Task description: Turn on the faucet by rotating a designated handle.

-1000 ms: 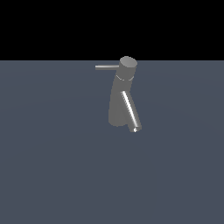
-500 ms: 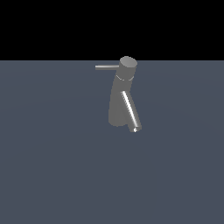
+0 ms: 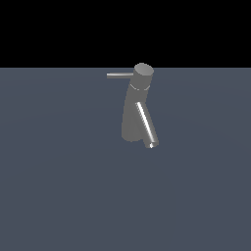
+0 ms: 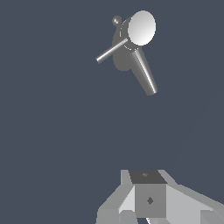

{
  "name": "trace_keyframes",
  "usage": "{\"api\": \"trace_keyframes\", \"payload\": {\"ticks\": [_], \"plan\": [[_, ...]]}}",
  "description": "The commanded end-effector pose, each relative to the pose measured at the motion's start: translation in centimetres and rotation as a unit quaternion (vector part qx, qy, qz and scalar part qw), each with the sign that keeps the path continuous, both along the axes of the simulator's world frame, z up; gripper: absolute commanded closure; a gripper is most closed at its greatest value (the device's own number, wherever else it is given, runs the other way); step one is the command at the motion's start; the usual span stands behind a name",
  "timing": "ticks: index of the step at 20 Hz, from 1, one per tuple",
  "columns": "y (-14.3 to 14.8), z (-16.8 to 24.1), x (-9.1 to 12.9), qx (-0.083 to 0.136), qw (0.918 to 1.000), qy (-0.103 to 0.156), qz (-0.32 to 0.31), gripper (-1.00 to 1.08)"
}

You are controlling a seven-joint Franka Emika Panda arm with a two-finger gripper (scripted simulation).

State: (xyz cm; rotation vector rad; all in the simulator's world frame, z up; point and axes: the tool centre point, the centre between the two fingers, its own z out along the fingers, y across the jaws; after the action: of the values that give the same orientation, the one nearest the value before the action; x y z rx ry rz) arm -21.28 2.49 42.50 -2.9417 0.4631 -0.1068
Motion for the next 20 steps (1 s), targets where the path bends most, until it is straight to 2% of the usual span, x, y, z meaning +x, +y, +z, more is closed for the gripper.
{"api": "trace_keyframes", "payload": {"ticks": [1,10,20], "plan": [[0.5,-1.0,1.0,0.01,0.9995,-0.008,-0.03,1.08],[2.0,-4.2,4.8,0.044,0.9901,-0.036,-0.128,1.08],[2.9,-7.3,9.4,0.079,0.9672,-0.067,-0.232,1.08]]}}
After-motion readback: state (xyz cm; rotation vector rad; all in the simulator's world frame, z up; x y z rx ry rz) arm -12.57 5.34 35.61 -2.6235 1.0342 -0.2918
